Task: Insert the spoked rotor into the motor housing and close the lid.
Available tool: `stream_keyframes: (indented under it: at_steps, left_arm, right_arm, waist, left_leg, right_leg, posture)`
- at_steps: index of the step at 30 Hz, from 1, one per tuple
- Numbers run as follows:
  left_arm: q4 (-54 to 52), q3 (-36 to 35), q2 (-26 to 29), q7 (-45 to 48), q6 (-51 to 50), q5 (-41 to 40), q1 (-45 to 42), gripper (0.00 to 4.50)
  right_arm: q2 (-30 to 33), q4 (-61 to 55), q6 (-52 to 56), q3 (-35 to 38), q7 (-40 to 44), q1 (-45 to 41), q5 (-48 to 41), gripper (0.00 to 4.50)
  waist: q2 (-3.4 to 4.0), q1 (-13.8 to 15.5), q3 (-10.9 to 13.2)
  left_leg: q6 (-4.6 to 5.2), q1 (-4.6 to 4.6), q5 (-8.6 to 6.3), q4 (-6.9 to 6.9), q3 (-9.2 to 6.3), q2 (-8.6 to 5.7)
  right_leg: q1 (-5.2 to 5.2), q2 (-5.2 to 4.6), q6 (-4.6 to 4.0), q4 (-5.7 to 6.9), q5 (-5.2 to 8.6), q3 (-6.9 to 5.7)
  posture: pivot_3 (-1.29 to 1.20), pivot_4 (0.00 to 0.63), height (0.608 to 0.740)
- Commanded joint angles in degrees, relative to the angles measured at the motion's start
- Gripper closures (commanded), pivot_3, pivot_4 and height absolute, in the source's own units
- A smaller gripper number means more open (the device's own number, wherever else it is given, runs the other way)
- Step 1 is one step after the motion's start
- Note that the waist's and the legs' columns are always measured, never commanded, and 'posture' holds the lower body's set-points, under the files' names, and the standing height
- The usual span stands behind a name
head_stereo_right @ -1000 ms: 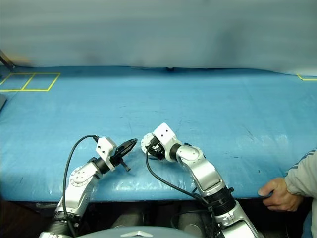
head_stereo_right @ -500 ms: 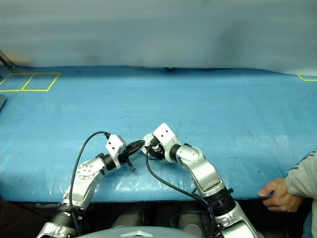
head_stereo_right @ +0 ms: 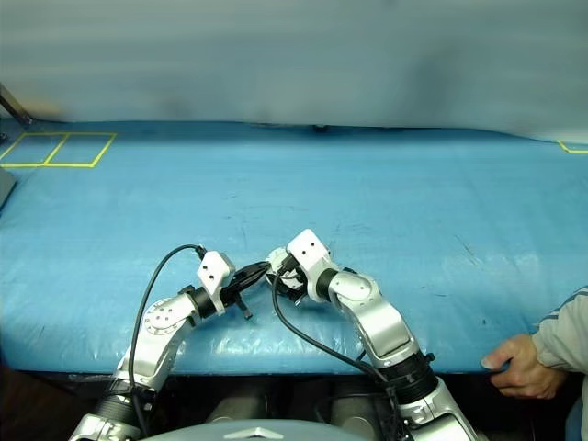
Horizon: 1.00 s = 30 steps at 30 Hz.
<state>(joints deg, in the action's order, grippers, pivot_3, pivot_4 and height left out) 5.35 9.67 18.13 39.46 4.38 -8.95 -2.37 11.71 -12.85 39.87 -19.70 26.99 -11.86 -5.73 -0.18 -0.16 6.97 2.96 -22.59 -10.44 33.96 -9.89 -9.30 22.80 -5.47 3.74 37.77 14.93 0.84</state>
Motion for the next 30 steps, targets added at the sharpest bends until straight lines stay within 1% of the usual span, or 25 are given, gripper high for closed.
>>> stream_keyframes:
  at_steps: [1, 6, 11, 20, 22, 24, 30]
  left_arm:
    - [1.6, 0.5, 0.5, -0.1, -1.3, 1.4, 0.8, 4.50]
    - [1.7, 0.5, 0.5, -0.1, -1.3, 1.4, 0.6, 4.50]
    - [2.0, 0.6, 0.4, 0.0, -1.1, 1.4, 0.4, 4.50]
    - [2.1, 0.6, 0.4, 0.1, -0.9, 1.3, 0.4, 4.50]
    - [2.1, 0.7, 0.4, 0.2, -0.8, 1.3, 0.5, 4.50]
    - [2.1, 0.7, 0.3, 0.3, -0.7, 1.3, 0.5, 4.50]
    - [2.3, 0.7, 0.1, 0.4, -0.3, 1.2, 0.5, 4.50]
  right_arm:
    - [0.1, 0.0, 3.2, 1.4, 1.4, 2.7, -3.2, 0.03]
    - [0.7, -5.4, 4.7, 3.8, 3.1, 3.5, -7.3, 0.03]
    - [0.3, -7.4, 5.9, 6.0, 2.8, 3.7, -10.6, 0.03]
    - [-3.9, -6.2, 9.0, 15.4, -3.5, 3.3, -15.4, 0.03]
    - [-3.9, -6.4, 10.0, 17.1, -4.1, 3.3, -16.4, 0.03]
    - [-3.8, -7.0, 11.4, 19.1, -4.5, 3.6, -18.1, 0.03]
    - [-3.0, -8.4, 16.3, 24.6, -4.4, 5.6, -24.9, 0.03]
  waist:
    - [-0.03, 0.2, 0.0]
    - [-0.07, 0.8, 0.2]
    - [-0.16, 1.1, 0.4]
    - [-0.14, 1.3, 0.5]
    - [-0.09, 1.4, 0.6]
    - [0.00, 1.4, 0.6]
    - [0.04, 1.7, 0.6]
  left_leg:
    - [0.00, -0.01, 0.00, -0.02, 0.00, -0.01]
    - [0.02, -0.18, -0.02, -0.10, 0.00, -0.03]
    - [0.01, -0.42, -0.03, -0.11, 0.00, -0.04]
    - [0.01, -0.56, -0.03, -0.09, 0.00, -0.07]
    - [0.02, -0.61, -0.03, -0.08, -0.01, -0.10]
    - [0.02, -0.78, -0.02, -0.06, -0.01, -0.11]
    - [0.08, -0.91, -0.06, 0.01, -0.03, -0.14]
  right_leg:
    - [0.02, -0.01, 0.01, -0.01, 0.02, 0.00]
    - [0.20, -0.04, 0.01, -0.05, 0.08, -0.04]
    - [0.47, -0.04, 0.02, -0.05, 0.07, -0.07]
    - [0.59, -0.04, 0.09, -0.05, 0.03, -0.08]
    - [0.64, -0.05, 0.14, -0.05, 0.00, -0.09]
    - [0.82, -0.04, 0.41, -0.05, -0.16, -0.10]
    - [0.87, -0.06, 0.45, -0.11, -0.21, -0.13]
  posture:
    - [0.00, 0.150, 0.740]
    - [0.00, 0.150, 0.740]
    - [0.00, 0.150, 0.740]
    - [0.00, 0.150, 0.740]
    - [0.00, 0.150, 0.740]
    - [0.00, 0.150, 0.740]
    - [0.00, 0.150, 0.740]
